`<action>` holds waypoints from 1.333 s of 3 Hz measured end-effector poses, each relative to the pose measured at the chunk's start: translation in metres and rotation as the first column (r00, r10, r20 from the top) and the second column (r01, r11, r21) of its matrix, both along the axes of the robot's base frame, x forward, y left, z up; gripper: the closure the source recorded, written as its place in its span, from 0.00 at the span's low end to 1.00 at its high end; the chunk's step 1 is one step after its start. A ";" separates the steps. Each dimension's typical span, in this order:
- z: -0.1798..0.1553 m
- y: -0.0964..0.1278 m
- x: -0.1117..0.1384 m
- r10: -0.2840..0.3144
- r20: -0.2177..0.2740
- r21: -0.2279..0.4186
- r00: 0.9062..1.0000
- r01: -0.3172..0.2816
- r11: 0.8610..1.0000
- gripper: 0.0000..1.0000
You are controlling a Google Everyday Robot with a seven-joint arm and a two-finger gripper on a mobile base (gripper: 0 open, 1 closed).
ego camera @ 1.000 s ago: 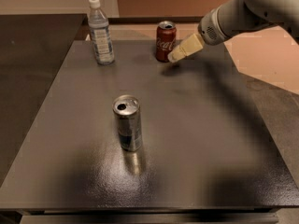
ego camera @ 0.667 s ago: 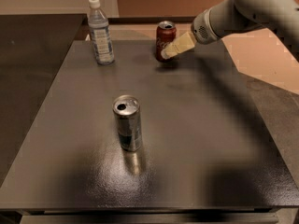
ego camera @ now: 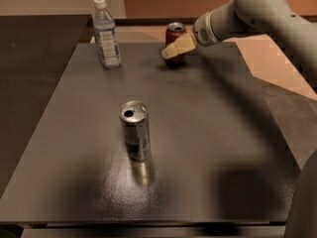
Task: Move coke can near blue plastic bottle
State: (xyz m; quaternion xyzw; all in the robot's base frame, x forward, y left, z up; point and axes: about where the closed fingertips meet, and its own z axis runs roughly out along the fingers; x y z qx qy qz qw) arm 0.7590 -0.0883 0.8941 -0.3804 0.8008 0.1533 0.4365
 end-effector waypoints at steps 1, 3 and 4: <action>-0.002 0.008 0.008 0.010 0.007 0.024 1.000 -0.011 1.000 0.07; -0.001 0.019 0.008 0.051 0.016 0.063 0.999 -0.052 0.997 0.77; 0.020 0.063 -0.017 0.197 0.027 0.103 0.980 -0.199 0.975 1.00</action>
Offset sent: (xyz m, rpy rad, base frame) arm 0.0084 0.0140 0.0036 0.0705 -0.0233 0.0490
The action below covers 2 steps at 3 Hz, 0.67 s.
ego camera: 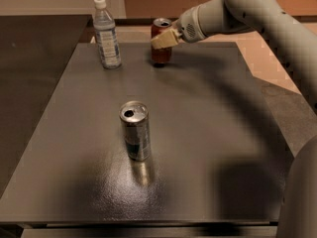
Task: Move coke can near blue plastic bottle
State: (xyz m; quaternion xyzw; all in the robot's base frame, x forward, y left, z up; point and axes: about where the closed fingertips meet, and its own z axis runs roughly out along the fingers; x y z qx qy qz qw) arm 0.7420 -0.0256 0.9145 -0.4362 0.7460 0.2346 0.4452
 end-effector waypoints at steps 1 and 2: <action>0.016 0.050 -0.023 0.153 0.004 0.046 0.988 -0.153 0.987 1.00; 0.006 0.079 -0.034 0.215 -0.020 0.023 0.976 -0.215 0.976 1.00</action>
Offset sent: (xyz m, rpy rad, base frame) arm -0.0551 0.1308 -0.0226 -0.0483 0.0691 0.3258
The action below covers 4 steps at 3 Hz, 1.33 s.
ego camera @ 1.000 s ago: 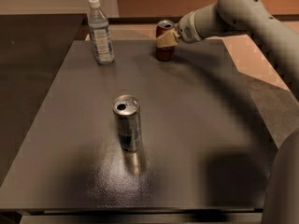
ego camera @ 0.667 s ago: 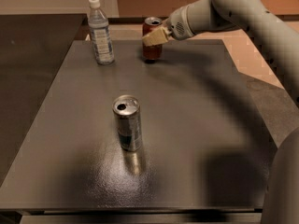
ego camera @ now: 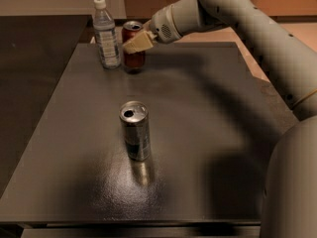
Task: Move coke can near blue plastic bottle
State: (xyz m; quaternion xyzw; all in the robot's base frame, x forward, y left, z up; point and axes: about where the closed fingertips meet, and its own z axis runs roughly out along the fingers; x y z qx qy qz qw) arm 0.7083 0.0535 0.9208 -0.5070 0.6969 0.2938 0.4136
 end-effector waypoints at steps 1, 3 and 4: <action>-0.014 0.026 -0.010 0.053 -0.020 -0.031 0.998 -0.054 0.998 1.00; -0.035 0.042 -0.014 0.066 -0.038 -0.078 0.997 -0.068 0.995 0.58; -0.036 0.044 -0.014 0.070 -0.040 -0.077 0.997 -0.073 0.994 0.35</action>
Offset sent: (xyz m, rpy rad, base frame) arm -0.0180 0.0498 -0.0348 -0.0914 0.0378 0.0876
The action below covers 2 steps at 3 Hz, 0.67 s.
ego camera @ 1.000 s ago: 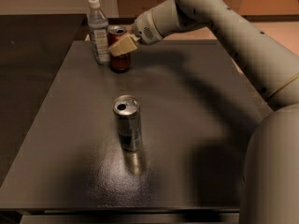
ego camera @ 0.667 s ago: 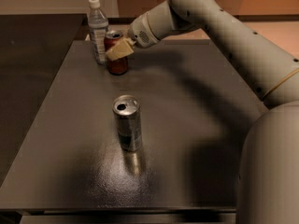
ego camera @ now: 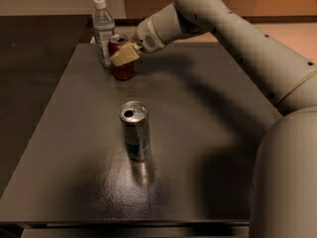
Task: Move coke can near blue plastic bottle
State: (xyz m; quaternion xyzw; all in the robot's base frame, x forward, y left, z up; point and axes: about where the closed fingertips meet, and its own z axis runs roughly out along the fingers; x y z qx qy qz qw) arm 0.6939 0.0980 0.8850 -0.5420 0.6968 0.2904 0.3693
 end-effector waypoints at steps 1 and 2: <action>-0.002 0.003 -0.001 0.004 -0.003 0.000 1.000 -0.004 1.000 0.12; -0.003 0.005 -0.001 0.008 -0.005 -0.001 1.000 -0.008 1.000 0.00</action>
Offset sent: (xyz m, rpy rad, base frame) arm -0.0005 0.0022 -0.0015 -0.0003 0.0024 0.0037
